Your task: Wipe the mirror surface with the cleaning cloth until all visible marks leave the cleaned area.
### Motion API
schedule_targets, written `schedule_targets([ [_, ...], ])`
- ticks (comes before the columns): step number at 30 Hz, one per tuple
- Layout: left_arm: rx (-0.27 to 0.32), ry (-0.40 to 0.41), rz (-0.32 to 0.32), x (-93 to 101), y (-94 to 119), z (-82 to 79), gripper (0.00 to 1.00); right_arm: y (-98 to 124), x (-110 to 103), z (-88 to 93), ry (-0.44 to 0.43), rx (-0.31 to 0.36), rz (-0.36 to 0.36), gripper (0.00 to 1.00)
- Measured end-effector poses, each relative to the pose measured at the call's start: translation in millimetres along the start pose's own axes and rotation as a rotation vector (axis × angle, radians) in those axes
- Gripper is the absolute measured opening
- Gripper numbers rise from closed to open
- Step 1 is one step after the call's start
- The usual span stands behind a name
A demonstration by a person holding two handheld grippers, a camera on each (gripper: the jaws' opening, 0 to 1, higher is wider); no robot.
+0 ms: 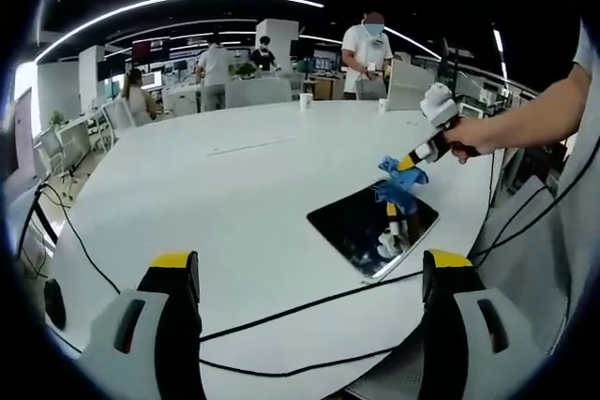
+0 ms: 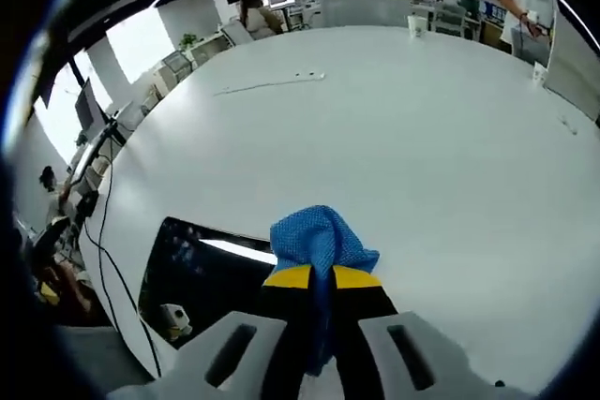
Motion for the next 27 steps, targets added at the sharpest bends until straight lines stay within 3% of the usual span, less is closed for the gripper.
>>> schedule_targets([
  [9,-0.001,-0.009,0.01,2.8,1,0.2,0.99,-21,-14,6.1,0.04,-0.036,0.015,0.01],
  [18,-0.001,0.025,-0.016,-1.9,4,8.0,0.99,-20,-19,5.3,0.056,-0.064,0.038,0.02],
  [27,0.0,0.022,-0.021,-4.1,4,6.7,0.99,-32,-40,5.2,0.095,-0.065,0.03,0.01],
])
Point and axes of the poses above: the point that each gripper's makers call its tool centre point, and the gripper's own axes: y roughly backward along the fingers, x roughly to its right, z roughly out of its underside, the point moved 10 cm from there along y, roughly backward along the fingers, and after that the axes turned 8 degrees about -y, right-handed, at the moved point
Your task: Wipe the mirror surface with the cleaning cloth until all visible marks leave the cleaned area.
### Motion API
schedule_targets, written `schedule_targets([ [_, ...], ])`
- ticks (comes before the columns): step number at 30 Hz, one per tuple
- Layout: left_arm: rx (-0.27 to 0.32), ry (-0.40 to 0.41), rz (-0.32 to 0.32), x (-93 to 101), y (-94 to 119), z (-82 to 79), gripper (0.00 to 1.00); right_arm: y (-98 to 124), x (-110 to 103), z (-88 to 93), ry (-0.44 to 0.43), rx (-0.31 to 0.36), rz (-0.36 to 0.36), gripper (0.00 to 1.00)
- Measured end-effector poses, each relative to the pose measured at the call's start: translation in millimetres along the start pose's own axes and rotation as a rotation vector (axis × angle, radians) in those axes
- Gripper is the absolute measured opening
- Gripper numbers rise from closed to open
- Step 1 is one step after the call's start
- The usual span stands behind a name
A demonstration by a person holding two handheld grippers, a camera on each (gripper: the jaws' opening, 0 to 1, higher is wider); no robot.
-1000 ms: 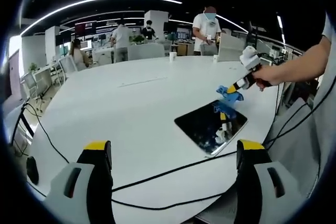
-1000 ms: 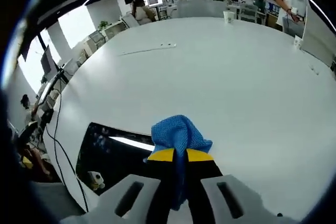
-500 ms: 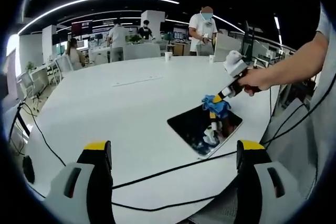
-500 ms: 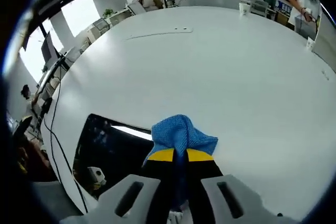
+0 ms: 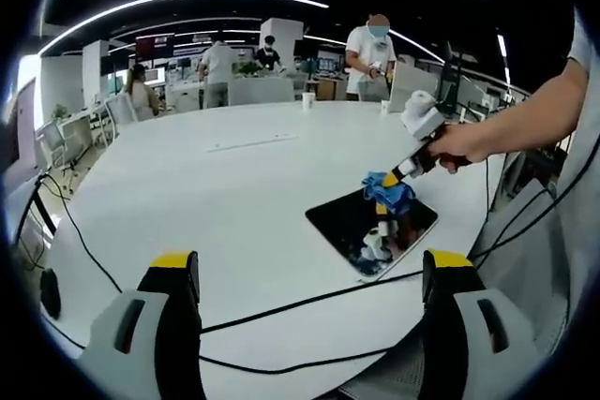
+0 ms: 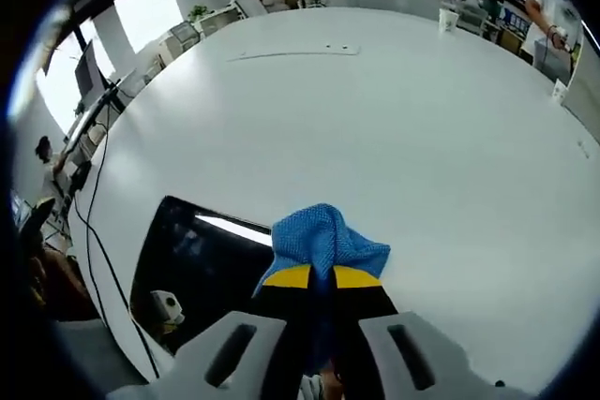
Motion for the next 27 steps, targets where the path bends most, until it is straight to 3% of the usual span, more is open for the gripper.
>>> schedule_targets([
  [27,-0.03,-0.014,-0.005,-14.4,-1,2.2,0.99,-16,-79,-7.6,0.047,-0.026,-0.107,0.01],
])
Point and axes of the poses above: the point that each gripper's makers call its tool centre point, and the gripper's own axes: y roughly backward along the fingers, x roughly to its right, z roughly out of its underside, the point moved 10 cm from there along y, roughly backward along the fingers, and after that the axes turned 8 degrees about -y, right-handed, at the moved point
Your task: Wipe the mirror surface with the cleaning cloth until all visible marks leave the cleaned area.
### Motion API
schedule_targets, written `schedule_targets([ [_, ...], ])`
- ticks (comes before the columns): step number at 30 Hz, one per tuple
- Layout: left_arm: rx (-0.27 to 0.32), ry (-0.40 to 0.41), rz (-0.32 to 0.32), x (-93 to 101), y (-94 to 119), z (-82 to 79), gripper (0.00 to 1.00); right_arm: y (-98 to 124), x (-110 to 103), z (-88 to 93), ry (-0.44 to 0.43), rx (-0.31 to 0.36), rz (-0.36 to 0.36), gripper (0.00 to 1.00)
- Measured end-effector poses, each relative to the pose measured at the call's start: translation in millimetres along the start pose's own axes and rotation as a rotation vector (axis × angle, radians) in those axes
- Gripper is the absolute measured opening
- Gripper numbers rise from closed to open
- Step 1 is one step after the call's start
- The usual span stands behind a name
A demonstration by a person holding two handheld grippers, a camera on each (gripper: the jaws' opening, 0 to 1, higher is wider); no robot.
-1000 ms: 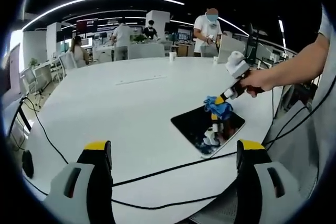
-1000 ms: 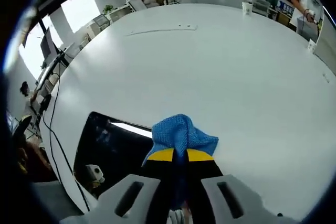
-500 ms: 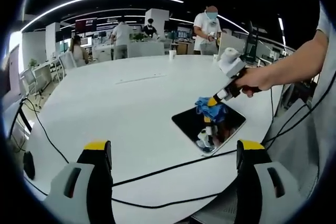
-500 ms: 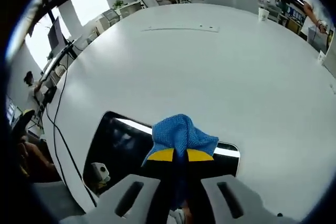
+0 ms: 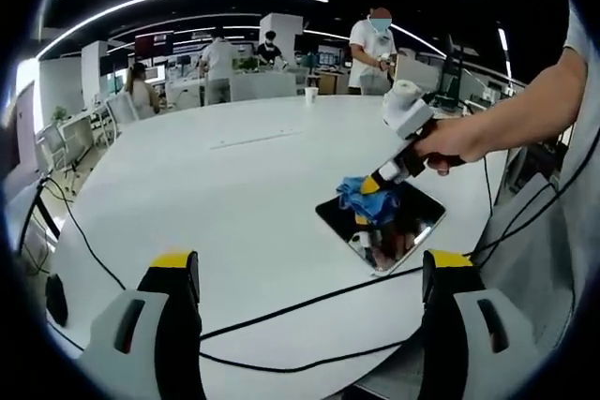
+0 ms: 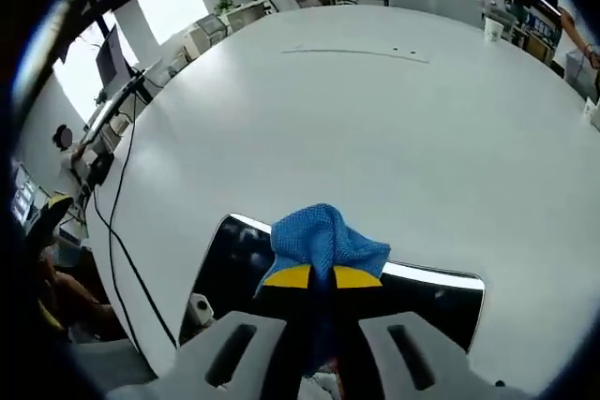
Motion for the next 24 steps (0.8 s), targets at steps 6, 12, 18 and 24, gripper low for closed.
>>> schedule_targets([
  [6,-0.002,0.005,0.004,0.9,0,2.5,0.99,-6,-12,-3.3,0.013,-0.005,-0.021,0.01],
  [12,-0.013,0.004,0.012,1.2,-2,5.5,0.99,-14,-29,-8.3,0.059,-0.022,-0.041,0.01],
  [18,-0.009,0.003,0.018,-0.3,-4,4.0,0.99,-20,-42,-11.8,0.098,-0.026,-0.039,0.01],
  [24,-0.013,0.002,0.021,-0.4,-4,5.2,0.99,-24,-51,-12.5,0.031,-0.03,-0.088,0.01],
])
Point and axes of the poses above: the point that each gripper's makers call its tool centre point, and the gripper's own axes: y roughly backward along the fingers, x roughly to its right, z roughly out of its underside, the point moved 10 cm from there along y, roughly backward along the fingers, and after that the axes turned 8 degrees about -y, right-handed, at the moved point
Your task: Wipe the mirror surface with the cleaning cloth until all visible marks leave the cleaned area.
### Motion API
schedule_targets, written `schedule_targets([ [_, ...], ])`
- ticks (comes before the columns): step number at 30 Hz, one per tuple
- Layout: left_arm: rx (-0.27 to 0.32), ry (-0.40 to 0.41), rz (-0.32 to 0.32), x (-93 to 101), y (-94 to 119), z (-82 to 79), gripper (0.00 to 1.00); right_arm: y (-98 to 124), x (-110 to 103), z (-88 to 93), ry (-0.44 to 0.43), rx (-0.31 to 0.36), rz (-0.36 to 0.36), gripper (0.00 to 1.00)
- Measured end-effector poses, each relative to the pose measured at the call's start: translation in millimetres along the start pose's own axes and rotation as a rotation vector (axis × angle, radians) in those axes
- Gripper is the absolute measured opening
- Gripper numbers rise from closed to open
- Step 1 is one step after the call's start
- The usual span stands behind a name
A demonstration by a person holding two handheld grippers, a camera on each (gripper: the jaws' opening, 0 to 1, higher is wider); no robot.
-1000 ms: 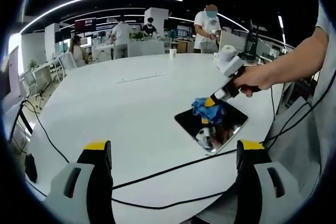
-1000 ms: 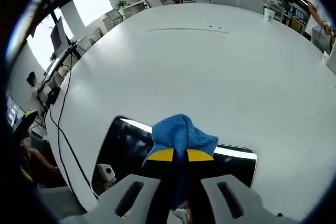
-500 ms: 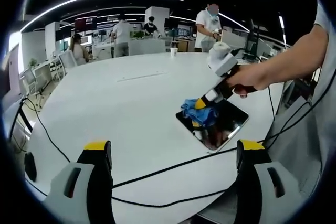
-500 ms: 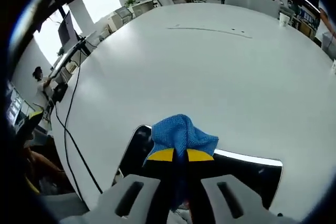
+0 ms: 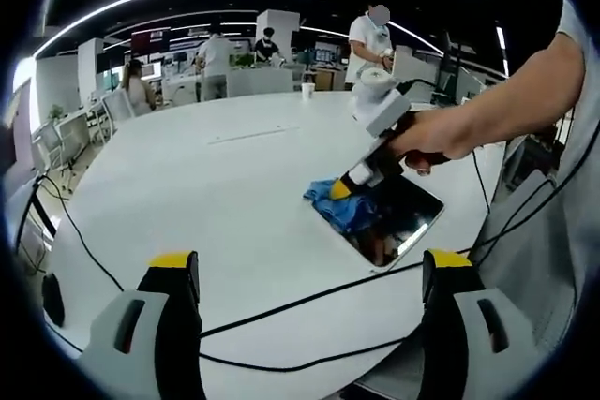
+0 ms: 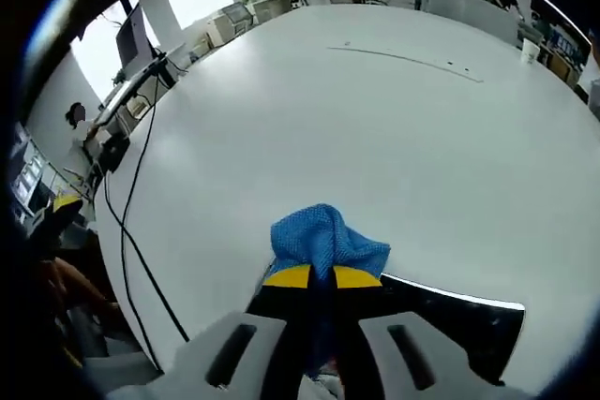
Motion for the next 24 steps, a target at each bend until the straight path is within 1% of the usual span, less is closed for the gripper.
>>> schedule_targets([
  [1,-0.001,0.001,0.003,0.3,0,0.7,0.99,-1,0,-1.3,-0.045,-0.006,-0.005,0.01],
  [2,-0.002,0.003,0.009,0.8,0,1.1,0.99,-2,0,-2.6,-0.067,-0.01,-0.011,0.01],
  [9,0.001,0.002,0.007,1.0,0,1.4,0.99,-2,-1,-2.5,-0.043,-0.004,-0.003,0.01],
  [15,0.0,0.003,0.0,0.1,2,1.1,0.99,-3,1,-2.5,-0.07,-0.008,-0.012,0.01],
  [20,-0.003,0.002,-0.018,-1.6,2,1.1,0.99,2,-1,6.3,-0.064,-0.016,-0.017,0.01],
  [24,0.007,0.003,-0.015,0.1,-1,-2.4,0.99,5,-4,12.4,-0.053,-0.02,-0.019,0.01],
])
Point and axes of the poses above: the point that each gripper's makers call its tool centre point, and the gripper's own axes: y roughly backward along the fingers, x roughly to its right, z roughly out of its underside, the point moved 10 cm from there along y, roughly backward along the fingers, and after that the axes turned 8 degrees about -y, right-handed, at the moved point
